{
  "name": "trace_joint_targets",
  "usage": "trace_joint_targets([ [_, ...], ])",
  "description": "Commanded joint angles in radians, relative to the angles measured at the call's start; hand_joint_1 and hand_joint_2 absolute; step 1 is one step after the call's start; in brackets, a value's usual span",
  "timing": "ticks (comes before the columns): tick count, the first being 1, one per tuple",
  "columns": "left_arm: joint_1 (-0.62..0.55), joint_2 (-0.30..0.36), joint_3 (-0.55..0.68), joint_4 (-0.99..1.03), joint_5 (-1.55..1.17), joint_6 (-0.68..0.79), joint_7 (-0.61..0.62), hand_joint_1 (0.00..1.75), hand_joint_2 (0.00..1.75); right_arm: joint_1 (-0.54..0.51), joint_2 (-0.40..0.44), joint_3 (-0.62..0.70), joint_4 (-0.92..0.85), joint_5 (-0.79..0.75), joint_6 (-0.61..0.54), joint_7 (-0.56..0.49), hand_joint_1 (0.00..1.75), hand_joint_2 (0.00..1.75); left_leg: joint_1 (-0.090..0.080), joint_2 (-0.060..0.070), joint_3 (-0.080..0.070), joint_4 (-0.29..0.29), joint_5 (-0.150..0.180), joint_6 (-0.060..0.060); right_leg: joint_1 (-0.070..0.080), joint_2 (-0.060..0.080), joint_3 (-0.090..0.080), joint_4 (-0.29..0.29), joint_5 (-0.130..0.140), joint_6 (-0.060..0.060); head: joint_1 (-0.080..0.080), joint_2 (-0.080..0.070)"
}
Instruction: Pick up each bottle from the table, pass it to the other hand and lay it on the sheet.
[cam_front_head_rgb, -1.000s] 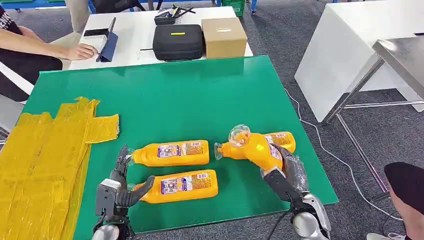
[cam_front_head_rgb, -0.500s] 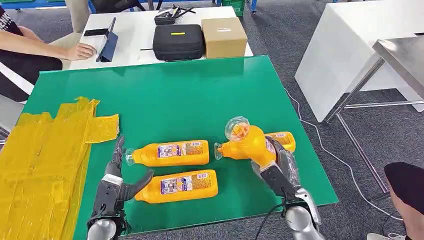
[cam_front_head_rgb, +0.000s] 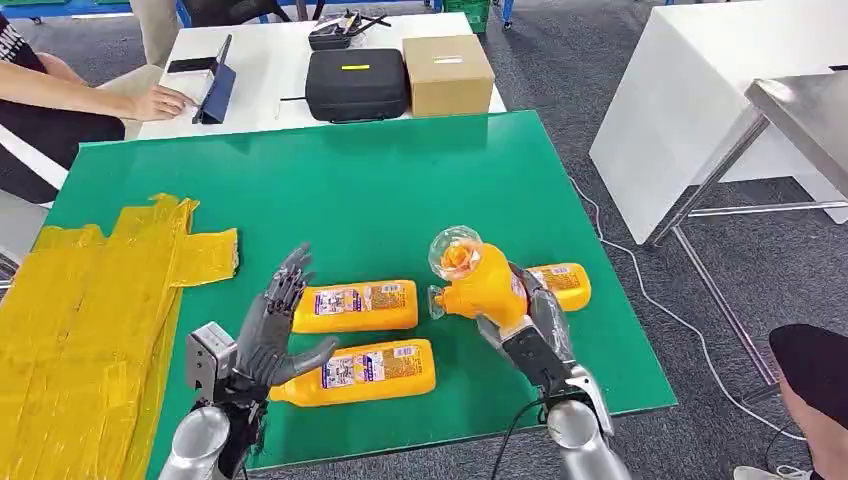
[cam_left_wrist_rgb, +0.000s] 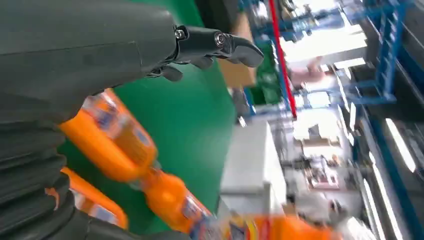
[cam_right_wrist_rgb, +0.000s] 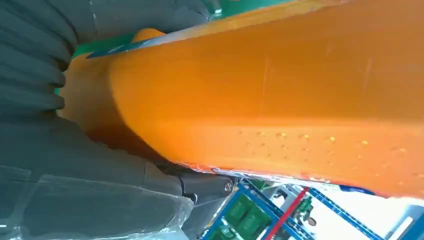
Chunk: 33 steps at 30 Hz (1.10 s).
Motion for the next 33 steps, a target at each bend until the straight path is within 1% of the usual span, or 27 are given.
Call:
trace_joint_targets([
  [1, -0.15, 0.007, -0.14, 0.102, 0.034, -0.039, 0.038, 0.0, 1.75, -0.115, 0.051, 0.096, 0.141, 0.0, -0.066, 0.002, 1.75, 1.75, 0.0, 0.0, 0.001, -0.001, 0.0, -0.001, 0.0, -0.001, 0.001, 0.0, 0.0, 0.0, 0.0, 0.0],
  [4, -0.171, -0.005, -0.168, 0.113, 0.039, -0.037, 0.042, 0.0, 1.75, -0.172, 0.061, 0.112, 0.19, -0.017, -0.089, -0.009, 1.75, 1.75, 0.0, 0.001, 0.0, 0.0, 0.0, -0.001, 0.0, 0.0, 0.0, 0.0, 0.0, 0.0, 0.0, 0.0],
  [8, -0.187, -0.007, -0.184, 0.119, 0.05, -0.031, 0.049, 0.0, 1.75, -0.206, 0.068, 0.133, 0.228, -0.032, -0.115, -0.026, 1.75, 1.75, -0.001, 0.002, 0.002, -0.002, 0.0, -0.002, -0.001, 0.0, 0.001, -0.001, 0.0, 0.0, 0.0, 0.0],
  [11, -0.213, -0.017, -0.204, 0.127, 0.063, -0.024, 0.063, 0.0, 1.75, -0.245, 0.09, 0.163, 0.266, -0.057, -0.121, -0.035, 1.75, 1.75, 0.0, 0.002, 0.0, -0.001, 0.0, -0.002, 0.0, 0.0, -0.001, 0.0, 0.001, 0.0, 0.0, 0.0],
  [16, -0.213, -0.008, -0.227, 0.131, 0.096, 0.001, 0.069, 0.0, 1.75, -0.272, 0.096, 0.215, 0.302, -0.097, -0.117, -0.043, 1.75, 1.75, 0.0, 0.002, 0.0, -0.001, 0.0, -0.001, 0.0, 0.0, 0.0, 0.0, 0.0, 0.0, 0.0, 0.0],
  [17, -0.213, -0.008, -0.228, 0.131, 0.096, 0.001, 0.069, 0.0, 1.75, -0.272, 0.098, 0.217, 0.303, -0.099, -0.118, -0.043, 1.75, 1.75, 0.0, 0.002, 0.002, -0.002, 0.0, -0.002, 0.0, 0.0, 0.001, -0.001, 0.0, 0.0, 0.0, 0.0],
  [22, -0.211, -0.007, -0.229, 0.133, 0.105, 0.002, 0.068, 0.0, 1.75, -0.274, 0.102, 0.227, 0.311, -0.102, -0.116, -0.045, 1.75, 1.75, 0.0, 0.001, 0.001, -0.001, 0.0, -0.002, 0.0, -0.001, 0.001, -0.001, 0.0, 0.0, 0.0, 0.0],
  [25, -0.21, -0.01, -0.234, 0.135, 0.124, -0.001, 0.064, 0.0, 1.75, -0.266, 0.126, 0.282, 0.319, -0.121, -0.084, -0.06, 1.75, 1.75, 0.0, 0.001, 0.0, -0.001, 0.0, -0.001, 0.0, 0.001, -0.001, 0.0, 0.0, 0.0, 0.0, 0.0],
  [26, -0.21, -0.012, -0.232, 0.133, 0.127, 0.002, 0.06, 0.0, 1.75, -0.268, 0.131, 0.303, 0.326, -0.126, -0.065, -0.057, 1.75, 1.75, 0.0, 0.002, 0.002, -0.002, 0.0, -0.002, 0.0, 0.0, 0.001, -0.001, 0.0, 0.0, 0.0, 0.0],
  [27, -0.211, -0.012, -0.23, 0.129, 0.127, 0.006, 0.057, 0.0, 1.75, -0.269, 0.138, 0.318, 0.331, -0.128, -0.053, -0.055, 1.75, 1.75, 0.0, 0.002, 0.0, -0.001, 0.0, -0.001, 0.0, 0.001, -0.001, 0.0, 0.0, 0.0, 0.0, 0.0],
  [30, -0.21, -0.008, -0.21, 0.112, 0.132, 0.025, 0.052, 0.0, 1.75, -0.276, 0.139, 0.388, 0.353, -0.134, -0.002, -0.039, 1.75, 1.75, 0.0, 0.002, -0.001, -0.001, 0.0, -0.001, 0.0, 0.001, -0.001, 0.0, 0.0, 0.0, 0.0, 0.0],
  [32, -0.206, -0.001, -0.191, 0.104, 0.137, 0.036, 0.052, 0.0, 1.75, -0.271, 0.135, 0.424, 0.347, -0.156, 0.056, -0.033, 1.75, 1.75, 0.0, 0.002, 0.0, -0.001, 0.0, -0.002, 0.0, 0.001, -0.001, 0.0, 0.0, 0.0, 0.0, 0.0],
  [33, -0.203, 0.003, -0.184, 0.101, 0.138, 0.037, 0.052, 0.0, 1.75, -0.264, 0.133, 0.434, 0.336, -0.156, 0.057, -0.032, 1.75, 1.75, 0.0, 0.002, -0.001, -0.001, 0.0, -0.001, 0.0, 0.001, -0.002, 0.0, 0.0, 0.0, 0.0, 0.0],
])
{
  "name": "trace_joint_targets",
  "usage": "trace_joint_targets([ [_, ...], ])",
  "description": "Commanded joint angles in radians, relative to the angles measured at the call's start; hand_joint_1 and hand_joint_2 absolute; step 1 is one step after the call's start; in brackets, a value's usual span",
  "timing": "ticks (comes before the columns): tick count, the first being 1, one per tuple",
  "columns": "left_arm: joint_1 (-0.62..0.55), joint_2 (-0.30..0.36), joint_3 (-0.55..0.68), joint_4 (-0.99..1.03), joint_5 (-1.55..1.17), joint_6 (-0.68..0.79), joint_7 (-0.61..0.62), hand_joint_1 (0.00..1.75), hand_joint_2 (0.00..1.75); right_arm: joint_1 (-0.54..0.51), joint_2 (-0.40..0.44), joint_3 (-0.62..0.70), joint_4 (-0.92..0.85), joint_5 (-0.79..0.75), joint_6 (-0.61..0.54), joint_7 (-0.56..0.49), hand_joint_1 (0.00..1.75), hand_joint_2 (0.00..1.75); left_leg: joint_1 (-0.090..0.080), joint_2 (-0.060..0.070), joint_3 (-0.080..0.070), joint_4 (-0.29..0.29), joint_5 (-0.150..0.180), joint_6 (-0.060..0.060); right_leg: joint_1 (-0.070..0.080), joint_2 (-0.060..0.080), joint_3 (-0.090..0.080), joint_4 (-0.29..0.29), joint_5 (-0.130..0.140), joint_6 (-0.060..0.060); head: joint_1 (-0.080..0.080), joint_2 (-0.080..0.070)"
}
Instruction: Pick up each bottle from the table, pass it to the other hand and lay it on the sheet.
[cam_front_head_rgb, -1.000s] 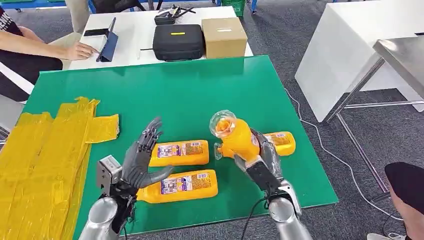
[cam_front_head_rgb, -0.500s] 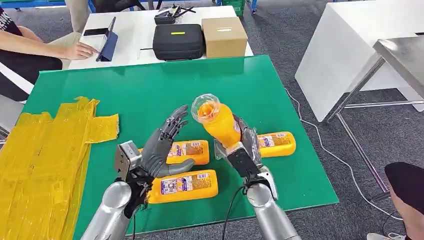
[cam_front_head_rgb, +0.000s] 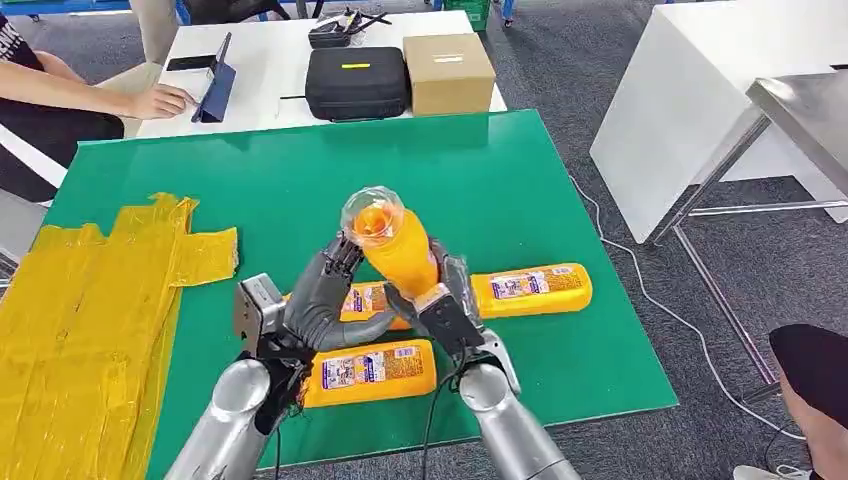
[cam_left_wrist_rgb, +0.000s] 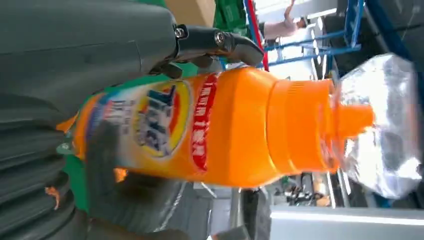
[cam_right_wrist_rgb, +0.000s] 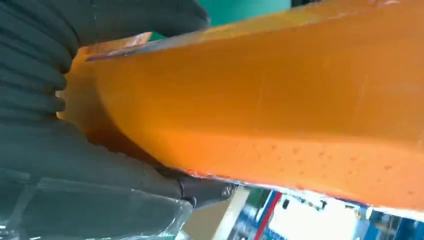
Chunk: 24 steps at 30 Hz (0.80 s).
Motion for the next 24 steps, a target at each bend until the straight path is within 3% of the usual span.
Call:
trace_joint_targets([
  [1, -0.025, 0.034, 0.026, 0.028, 0.013, 0.028, -0.004, 0.0, 1.75, -0.039, -0.009, 0.188, 0.08, -0.057, 0.134, 0.017, 1.75, 1.75, 0.0, 0.003, 0.004, -0.002, -0.001, -0.002, 0.0, 0.001, 0.002, -0.001, 0.0, 0.0, 0.0, 0.0],
  [8, 0.002, 0.047, 0.062, 0.01, 0.027, 0.034, -0.02, 0.0, 1.75, -0.042, -0.037, 0.237, 0.068, -0.154, 0.253, 0.026, 1.75, 1.75, 0.0, 0.001, 0.002, -0.001, 0.0, -0.002, 0.0, 0.0, 0.002, -0.001, 0.0, 0.0, 0.0, 0.0],
  [24, -0.004, 0.044, 0.072, 0.045, 0.009, 0.04, -0.039, 0.0, 1.75, -0.062, -0.055, 0.221, 0.068, -0.173, 0.244, 0.019, 1.75, 1.75, 0.0, 0.001, 0.001, -0.001, 0.0, -0.002, 0.0, 0.0, 0.001, -0.001, 0.0, 0.0, 0.0, 0.0],
])
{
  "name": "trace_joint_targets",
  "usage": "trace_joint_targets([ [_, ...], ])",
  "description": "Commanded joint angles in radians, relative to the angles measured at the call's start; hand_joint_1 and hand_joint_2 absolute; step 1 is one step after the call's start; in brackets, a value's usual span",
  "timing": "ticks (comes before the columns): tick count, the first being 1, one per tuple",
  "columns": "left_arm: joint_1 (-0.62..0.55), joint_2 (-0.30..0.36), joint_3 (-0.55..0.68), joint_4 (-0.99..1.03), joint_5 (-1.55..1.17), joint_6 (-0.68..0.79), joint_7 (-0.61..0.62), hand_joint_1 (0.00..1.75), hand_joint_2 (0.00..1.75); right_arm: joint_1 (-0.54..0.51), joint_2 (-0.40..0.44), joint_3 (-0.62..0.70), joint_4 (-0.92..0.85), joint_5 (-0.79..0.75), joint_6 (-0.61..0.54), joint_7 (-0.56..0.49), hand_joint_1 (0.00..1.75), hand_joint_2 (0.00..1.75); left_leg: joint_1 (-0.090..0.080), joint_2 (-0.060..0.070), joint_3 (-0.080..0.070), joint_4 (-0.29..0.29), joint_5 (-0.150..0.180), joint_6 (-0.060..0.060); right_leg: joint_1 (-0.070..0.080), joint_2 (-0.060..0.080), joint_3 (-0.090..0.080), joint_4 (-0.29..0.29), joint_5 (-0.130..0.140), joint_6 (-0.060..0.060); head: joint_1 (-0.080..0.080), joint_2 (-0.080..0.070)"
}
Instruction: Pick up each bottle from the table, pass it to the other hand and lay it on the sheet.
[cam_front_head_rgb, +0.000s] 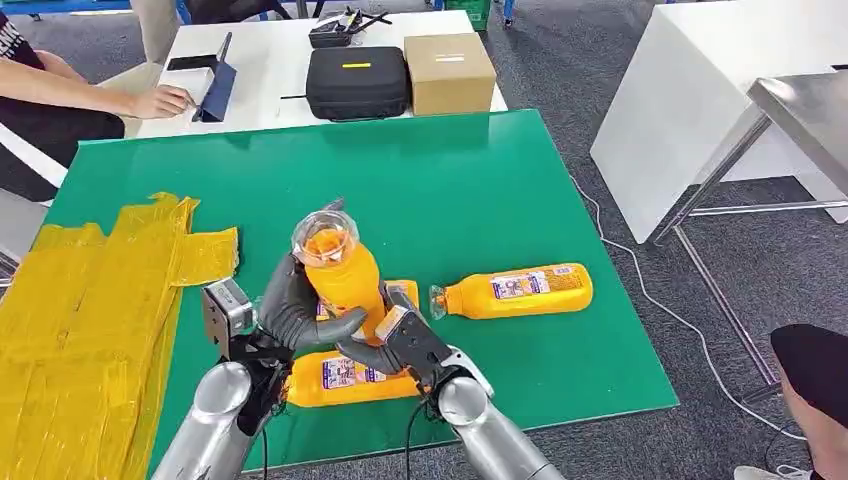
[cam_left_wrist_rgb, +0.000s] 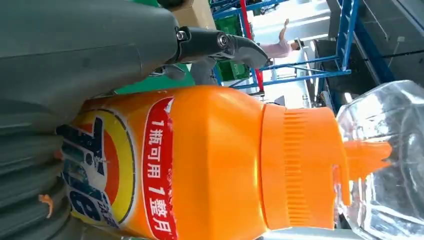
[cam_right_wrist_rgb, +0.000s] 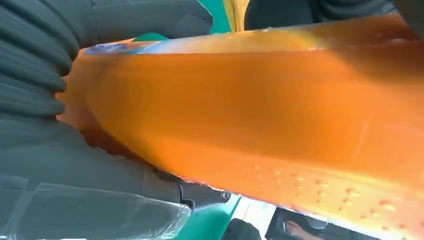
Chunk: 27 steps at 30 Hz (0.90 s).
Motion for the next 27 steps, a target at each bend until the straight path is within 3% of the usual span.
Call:
trace_joint_targets([
  [1, -0.026, 0.012, 0.015, 0.06, -0.01, 0.006, -0.001, 0.0, 1.75, -0.05, -0.035, 0.05, 0.033, -0.013, -0.003, -0.013, 1.75, 1.75, 0.0, 0.002, 0.003, -0.002, 0.0, -0.002, 0.0, 0.0, 0.002, -0.001, 0.0, 0.0, 0.0, 0.0],
  [4, -0.026, 0.012, 0.015, 0.06, -0.01, 0.006, -0.001, 0.03, 1.75, -0.05, -0.035, 0.05, 0.033, -0.013, -0.003, -0.013, 1.75, 1.75, -0.001, 0.001, 0.004, -0.002, 0.0, -0.002, -0.001, -0.001, 0.003, -0.001, -0.001, 0.0, 0.0, 0.0],
  [5, -0.023, 0.011, 0.018, 0.057, -0.01, 0.007, -0.001, 0.51, 1.75, -0.051, -0.037, 0.049, 0.027, -0.011, -0.013, -0.015, 1.75, 1.75, 0.0, 0.001, 0.003, -0.002, 0.0, -0.002, 0.0, 0.0, 0.002, -0.001, 0.0, 0.0, 0.0, 0.0],
  [6, -0.023, 0.012, 0.019, 0.055, -0.011, 0.008, -0.002, 1.43, 1.75, -0.054, -0.038, 0.049, 0.027, -0.011, -0.013, -0.015, 1.75, 1.75, 0.0, 0.001, 0.002, -0.001, 0.0, -0.001, 0.0, 0.0, 0.002, -0.001, 0.0, 0.0, 0.0, 0.0],
  [9, -0.018, 0.014, 0.024, 0.047, -0.012, 0.009, -0.003, 1.75, 1.75, -0.062, -0.039, 0.045, 0.028, -0.015, -0.02, -0.016, 1.75, 1.75, 0.0, 0.002, 0.003, -0.001, 0.0, -0.002, 0.0, 0.0, 0.002, -0.001, 0.0, 0.0, 0.0, 0.0],
  [27, -0.007, 0.005, 0.046, 0.01, -0.019, 0.028, 0.007, 1.75, 1.75, -0.047, -0.037, 0.033, -0.009, -0.029, -0.045, -0.019, 1.75, 1.75, 0.0, 0.002, 0.001, -0.001, 0.0, -0.001, 0.0, 0.0, 0.001, 0.0, 0.0, 0.0, 0.0, 0.0],
])
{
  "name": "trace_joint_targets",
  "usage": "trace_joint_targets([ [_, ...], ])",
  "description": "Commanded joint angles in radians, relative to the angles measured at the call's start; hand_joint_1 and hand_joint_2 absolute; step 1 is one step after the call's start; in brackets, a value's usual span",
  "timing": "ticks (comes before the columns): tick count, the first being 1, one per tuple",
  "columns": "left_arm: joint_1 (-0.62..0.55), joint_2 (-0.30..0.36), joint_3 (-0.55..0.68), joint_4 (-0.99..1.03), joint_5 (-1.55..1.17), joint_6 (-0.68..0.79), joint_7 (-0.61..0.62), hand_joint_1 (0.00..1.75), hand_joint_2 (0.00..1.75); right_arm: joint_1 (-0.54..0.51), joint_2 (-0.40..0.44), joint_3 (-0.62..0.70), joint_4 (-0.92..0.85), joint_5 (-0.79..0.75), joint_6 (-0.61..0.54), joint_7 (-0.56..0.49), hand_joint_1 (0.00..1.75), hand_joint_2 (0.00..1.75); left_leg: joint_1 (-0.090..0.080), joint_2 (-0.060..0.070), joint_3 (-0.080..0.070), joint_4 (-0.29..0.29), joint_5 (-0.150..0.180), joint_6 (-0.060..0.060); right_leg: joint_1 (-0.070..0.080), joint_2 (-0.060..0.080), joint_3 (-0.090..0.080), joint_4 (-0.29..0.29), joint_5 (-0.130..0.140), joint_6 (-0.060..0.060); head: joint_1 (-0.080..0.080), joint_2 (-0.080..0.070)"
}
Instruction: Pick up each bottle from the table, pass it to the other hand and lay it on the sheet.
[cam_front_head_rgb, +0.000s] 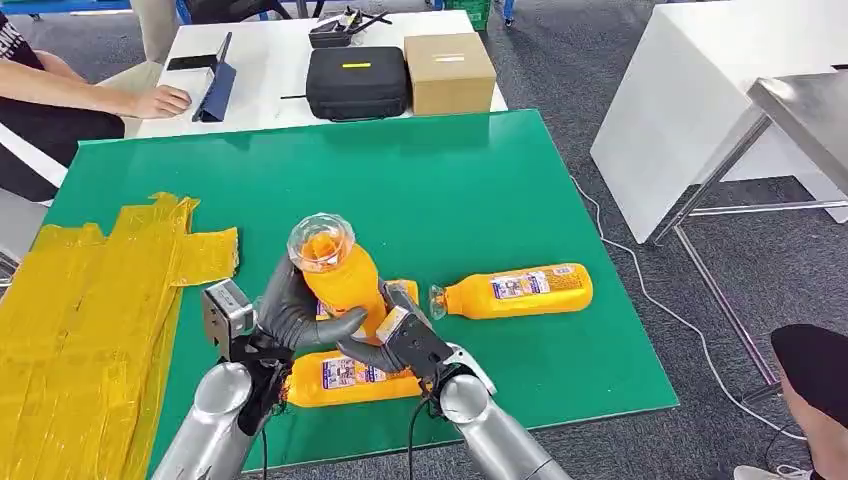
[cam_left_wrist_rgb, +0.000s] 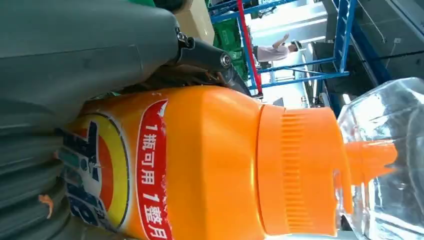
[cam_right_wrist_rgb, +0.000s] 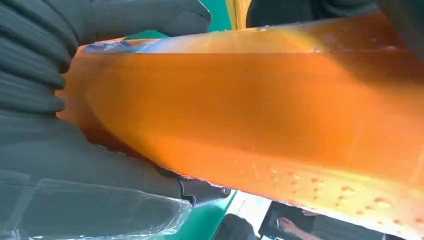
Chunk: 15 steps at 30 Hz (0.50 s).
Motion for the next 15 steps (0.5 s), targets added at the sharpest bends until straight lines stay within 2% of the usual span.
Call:
trace_joint_targets([
  [1, -0.007, 0.006, 0.043, 0.01, -0.003, 0.019, 0.017, 1.75, 1.75, -0.036, -0.022, 0.025, -0.009, -0.008, -0.006, -0.003, 1.75, 1.75, 0.0, 0.001, 0.001, -0.001, 0.0, -0.001, 0.0, 0.0, 0.0, 0.0, 0.0, 0.0, 0.0, 0.0],
  [6, -0.002, 0.007, 0.051, 0.007, -0.008, 0.029, 0.02, 1.75, 1.75, -0.027, -0.025, 0.021, -0.02, -0.007, -0.015, -0.003, 1.75, 1.75, 0.0, 0.002, 0.002, -0.001, 0.0, -0.001, 0.0, 0.0, 0.001, 0.0, 0.0, 0.0, 0.0, 0.0],
  [7, -0.001, 0.007, 0.055, 0.006, -0.011, 0.035, 0.021, 1.75, 1.75, -0.023, -0.025, 0.018, -0.026, -0.008, -0.02, -0.003, 0.61, 1.75, 0.0, 0.001, 0.001, -0.001, 0.0, -0.001, 0.0, 0.0, 0.001, 0.0, 0.0, 0.0, 0.0, 0.0],
  [8, 0.002, 0.006, 0.066, 0.001, -0.018, 0.048, 0.021, 1.75, 1.75, -0.01, -0.027, 0.013, -0.044, -0.007, -0.037, -0.006, 0.0, 1.75, -0.001, 0.001, 0.003, -0.001, -0.001, -0.002, 0.0, 0.0, 0.002, -0.001, -0.001, 0.0, 0.0, 0.0],
  [14, 0.016, 0.016, 0.133, -0.037, -0.064, 0.134, 0.001, 1.75, 1.75, 0.041, -0.054, -0.006, -0.155, 0.002, -0.09, -0.015, 0.0, 1.75, 0.0, 0.0, 0.003, -0.002, -0.001, -0.002, 0.0, -0.002, 0.003, -0.001, -0.001, 0.0, 0.0, 0.0],
  [15, 0.017, 0.009, 0.155, -0.056, -0.111, 0.209, -0.009, 1.75, 1.75, 0.046, -0.059, -0.014, -0.176, 0.005, -0.111, -0.015, 0.0, 1.75, 0.0, 0.0, 0.002, -0.001, 0.0, -0.002, 0.0, -0.001, 0.001, -0.001, -0.001, 0.0, 0.0, 0.0],
])
